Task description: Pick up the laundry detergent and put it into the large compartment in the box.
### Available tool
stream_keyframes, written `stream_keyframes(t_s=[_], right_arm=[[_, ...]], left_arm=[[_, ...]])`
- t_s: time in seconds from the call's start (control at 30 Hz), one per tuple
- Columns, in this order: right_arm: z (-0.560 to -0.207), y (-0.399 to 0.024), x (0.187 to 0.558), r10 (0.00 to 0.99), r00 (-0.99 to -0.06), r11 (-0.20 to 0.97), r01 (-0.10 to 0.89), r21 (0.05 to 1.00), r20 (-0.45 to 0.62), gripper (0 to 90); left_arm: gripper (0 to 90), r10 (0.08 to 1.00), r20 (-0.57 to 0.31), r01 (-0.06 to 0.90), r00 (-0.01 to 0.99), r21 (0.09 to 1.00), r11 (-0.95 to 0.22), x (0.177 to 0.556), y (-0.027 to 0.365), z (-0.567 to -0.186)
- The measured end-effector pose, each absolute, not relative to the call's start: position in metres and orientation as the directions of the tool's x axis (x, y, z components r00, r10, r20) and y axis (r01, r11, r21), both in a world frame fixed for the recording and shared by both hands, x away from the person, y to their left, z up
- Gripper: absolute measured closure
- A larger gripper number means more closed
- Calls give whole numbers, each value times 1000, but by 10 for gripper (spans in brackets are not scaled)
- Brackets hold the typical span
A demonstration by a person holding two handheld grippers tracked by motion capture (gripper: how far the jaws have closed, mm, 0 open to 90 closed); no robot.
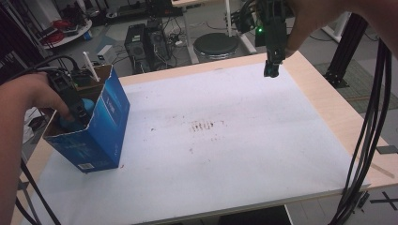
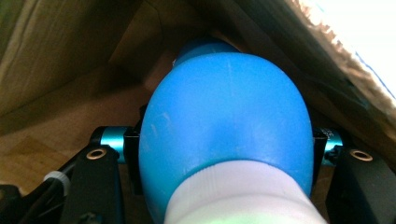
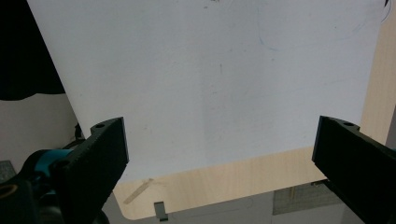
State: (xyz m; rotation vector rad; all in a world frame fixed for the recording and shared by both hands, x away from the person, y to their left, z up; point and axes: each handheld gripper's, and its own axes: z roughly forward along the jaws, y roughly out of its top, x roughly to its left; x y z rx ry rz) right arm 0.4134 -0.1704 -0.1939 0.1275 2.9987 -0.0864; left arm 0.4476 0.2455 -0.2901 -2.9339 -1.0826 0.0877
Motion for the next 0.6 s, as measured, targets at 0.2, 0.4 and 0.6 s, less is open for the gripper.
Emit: stream_keyframes(t_s=[0.2,0.4,0.6], right_arm=[[-194,-168,413,81,-987,995,89,-48,-139,26],[-193,-169,412,89,-986,994,97,-51,-142,26],[-192,-172,410,89,-986,994,97,-52,-144,26]], left_arm=[[386,651,-54,651,757,-26,-759,447,247,-290],[365,691,-74,690,719,-38,-722,450,251,-289],[322,684,-70,684,726,-36,-729,447,253,-284]])
